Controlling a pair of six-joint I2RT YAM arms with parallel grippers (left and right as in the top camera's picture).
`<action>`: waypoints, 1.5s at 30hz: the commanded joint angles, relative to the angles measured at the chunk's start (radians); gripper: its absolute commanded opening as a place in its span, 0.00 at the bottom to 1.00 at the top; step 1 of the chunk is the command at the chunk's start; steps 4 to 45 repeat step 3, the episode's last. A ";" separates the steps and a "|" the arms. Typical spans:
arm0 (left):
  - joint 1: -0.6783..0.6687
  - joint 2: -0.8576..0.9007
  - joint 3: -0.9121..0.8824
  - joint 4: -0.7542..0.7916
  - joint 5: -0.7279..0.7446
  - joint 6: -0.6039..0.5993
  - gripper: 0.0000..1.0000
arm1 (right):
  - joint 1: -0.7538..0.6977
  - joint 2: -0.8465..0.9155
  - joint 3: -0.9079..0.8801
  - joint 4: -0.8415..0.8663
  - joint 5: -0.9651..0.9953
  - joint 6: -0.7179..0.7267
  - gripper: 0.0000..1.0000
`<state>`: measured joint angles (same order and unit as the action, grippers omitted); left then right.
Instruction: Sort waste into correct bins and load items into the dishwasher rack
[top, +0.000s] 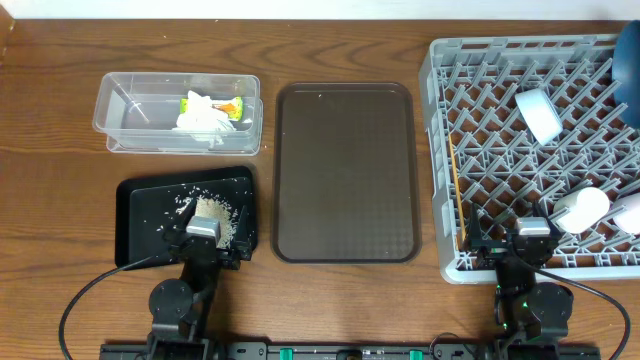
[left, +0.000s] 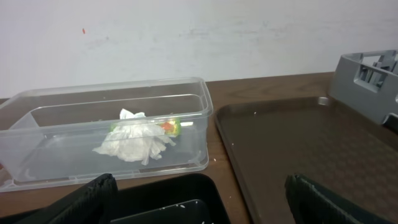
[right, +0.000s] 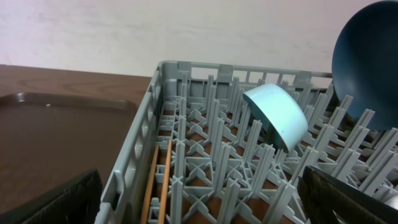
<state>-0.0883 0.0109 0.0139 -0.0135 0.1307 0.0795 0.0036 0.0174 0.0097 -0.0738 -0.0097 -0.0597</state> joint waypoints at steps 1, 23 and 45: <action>0.005 -0.007 -0.010 -0.043 0.014 0.014 0.89 | 0.011 -0.007 -0.004 0.000 0.006 -0.009 0.99; 0.005 -0.007 -0.010 -0.043 0.014 0.014 0.89 | 0.011 -0.007 -0.004 0.000 0.006 -0.009 0.99; 0.005 -0.007 -0.010 -0.043 0.014 0.014 0.89 | 0.011 -0.007 -0.004 0.000 0.006 -0.009 0.99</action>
